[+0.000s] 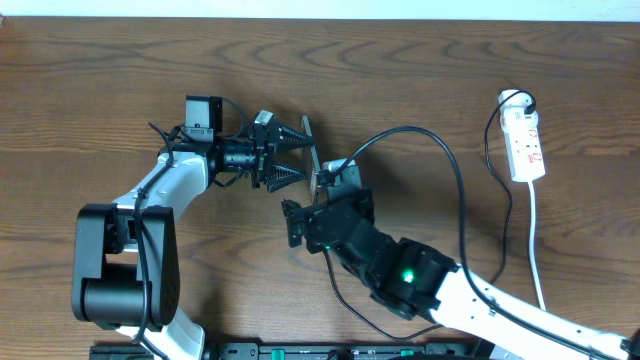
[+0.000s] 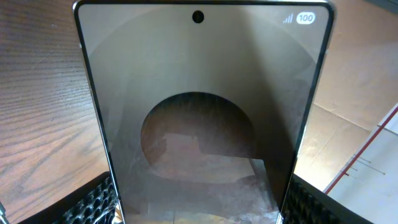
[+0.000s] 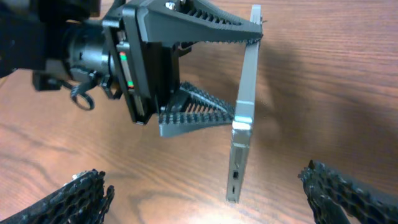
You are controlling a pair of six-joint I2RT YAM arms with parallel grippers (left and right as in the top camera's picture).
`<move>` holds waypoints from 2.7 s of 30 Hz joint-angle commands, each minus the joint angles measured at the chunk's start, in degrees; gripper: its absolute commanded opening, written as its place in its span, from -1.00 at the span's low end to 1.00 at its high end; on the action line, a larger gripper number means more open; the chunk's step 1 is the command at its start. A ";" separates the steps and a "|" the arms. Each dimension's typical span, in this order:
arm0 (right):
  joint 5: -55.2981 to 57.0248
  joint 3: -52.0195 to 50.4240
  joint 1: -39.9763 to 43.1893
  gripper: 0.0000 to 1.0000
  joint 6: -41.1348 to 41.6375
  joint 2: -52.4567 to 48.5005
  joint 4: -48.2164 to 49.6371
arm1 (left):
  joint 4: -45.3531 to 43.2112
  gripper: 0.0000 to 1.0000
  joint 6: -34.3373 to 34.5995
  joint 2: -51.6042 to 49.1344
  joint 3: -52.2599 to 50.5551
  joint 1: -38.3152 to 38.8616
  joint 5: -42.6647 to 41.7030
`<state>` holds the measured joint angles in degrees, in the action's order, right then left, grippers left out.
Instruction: Plug charger to phone and switch on socket
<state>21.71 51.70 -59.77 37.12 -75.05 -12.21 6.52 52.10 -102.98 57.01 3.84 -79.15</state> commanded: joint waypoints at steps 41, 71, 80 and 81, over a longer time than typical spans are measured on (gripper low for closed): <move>9.46 0.92 0.52 -0.63 0.94 -12.83 13.75 | -0.22 0.37 -0.79 -0.28 0.00 0.00 -2.29; 9.44 0.92 0.52 -0.98 1.01 -11.78 13.55 | -0.24 0.80 -0.76 -0.28 0.00 0.00 -2.27; 9.44 0.92 0.52 -0.98 2.08 -11.72 13.55 | -0.24 0.96 -0.76 -0.28 0.00 0.00 -2.29; 9.42 0.92 0.52 -0.98 2.08 -11.63 13.53 | -0.24 0.96 -0.79 -0.28 0.00 0.00 -2.29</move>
<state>30.50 51.68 -59.18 38.54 -87.77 0.78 6.28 52.27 -102.98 57.01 3.77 -79.77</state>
